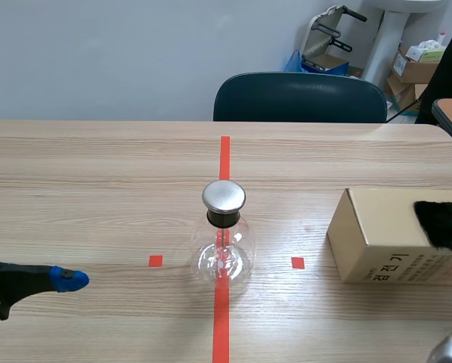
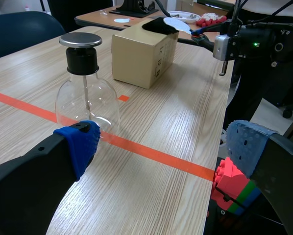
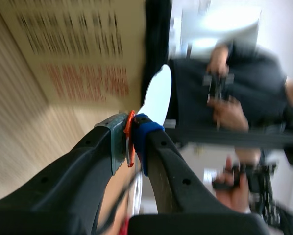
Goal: Do the electroscope experiment
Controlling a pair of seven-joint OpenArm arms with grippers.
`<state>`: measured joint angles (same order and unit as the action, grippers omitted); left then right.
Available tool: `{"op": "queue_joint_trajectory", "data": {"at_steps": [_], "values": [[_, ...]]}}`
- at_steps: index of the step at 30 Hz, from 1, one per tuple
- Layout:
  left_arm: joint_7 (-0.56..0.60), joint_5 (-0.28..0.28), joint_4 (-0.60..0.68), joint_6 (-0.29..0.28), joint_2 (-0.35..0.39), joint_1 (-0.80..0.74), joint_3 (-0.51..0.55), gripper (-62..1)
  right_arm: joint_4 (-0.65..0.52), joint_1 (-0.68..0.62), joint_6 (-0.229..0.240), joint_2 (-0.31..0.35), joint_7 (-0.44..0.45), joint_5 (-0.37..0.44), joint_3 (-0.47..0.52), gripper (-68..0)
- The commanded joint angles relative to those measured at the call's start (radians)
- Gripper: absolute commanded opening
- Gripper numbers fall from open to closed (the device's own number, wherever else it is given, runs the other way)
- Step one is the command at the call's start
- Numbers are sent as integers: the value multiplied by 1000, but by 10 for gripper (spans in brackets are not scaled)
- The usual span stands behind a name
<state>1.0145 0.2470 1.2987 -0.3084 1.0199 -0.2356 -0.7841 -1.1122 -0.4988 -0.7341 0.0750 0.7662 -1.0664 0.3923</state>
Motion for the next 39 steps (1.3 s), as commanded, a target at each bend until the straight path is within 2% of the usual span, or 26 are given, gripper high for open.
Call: {"op": "queue_joint_trajectory", "data": {"at_steps": [1,3,4,8,10,12,15,17,19,22,24,26,29,31,33,37,39], "values": [[13,3,24,-2,6,0,6,-56,-7,-3,-49,5,103,-5,-1,-665],[14,3,24,-2,6,0,6,-56,-7,-3,-49,5,157,-3,-1,-665],[14,3,24,-2,6,0,6,-56,-7,-3,-49,4,136,-3,-1,-665],[13,3,24,-2,6,0,6,-56,-7,-3,-49,3,-119,-3,2,-665],[13,3,24,-2,6,0,6,-56,-7,-3,-49,5,-146,-4,2,-665],[13,3,24,-2,6,0,6,-56,-7,-3,-49,8,-59,-16,0,-665],[14,3,24,-2,5,0,6,-56,-7,-3,-49,11,121,-29,0,-665],[14,3,24,-2,5,0,6,-56,-7,-5,-49,10,149,-29,0,-665],[14,3,24,-2,6,0,6,-56,-7,-17,-49,10,77,-25,0,-665],[13,3,24,-2,6,0,6,-56,-7,-23,-49,2,-99,-26,13,-665],[13,3,24,-2,6,0,6,-56,-7,-23,-49,0,-121,-26,21,-665],[13,3,24,-2,6,0,6,-56,-7,-21,-49,0,-61,-29,21,-665],[13,3,24,-2,6,0,6,-56,-7,-20,-49,0,117,-34,21,-665],[13,3,24,-2,6,0,6,-56,-7,-20,-49,0,180,-33,21,-665],[13,3,24,-2,6,0,6,-56,-7,-22,-49,-1,141,-24,21,-665],[13,3,24,-2,6,0,6,-56,-7,-22,-49,0,-112,-22,26,-665],[13,3,24,-2,6,0,6,-56,-7,-22,-49,0,-132,-23,27,-665]]}}
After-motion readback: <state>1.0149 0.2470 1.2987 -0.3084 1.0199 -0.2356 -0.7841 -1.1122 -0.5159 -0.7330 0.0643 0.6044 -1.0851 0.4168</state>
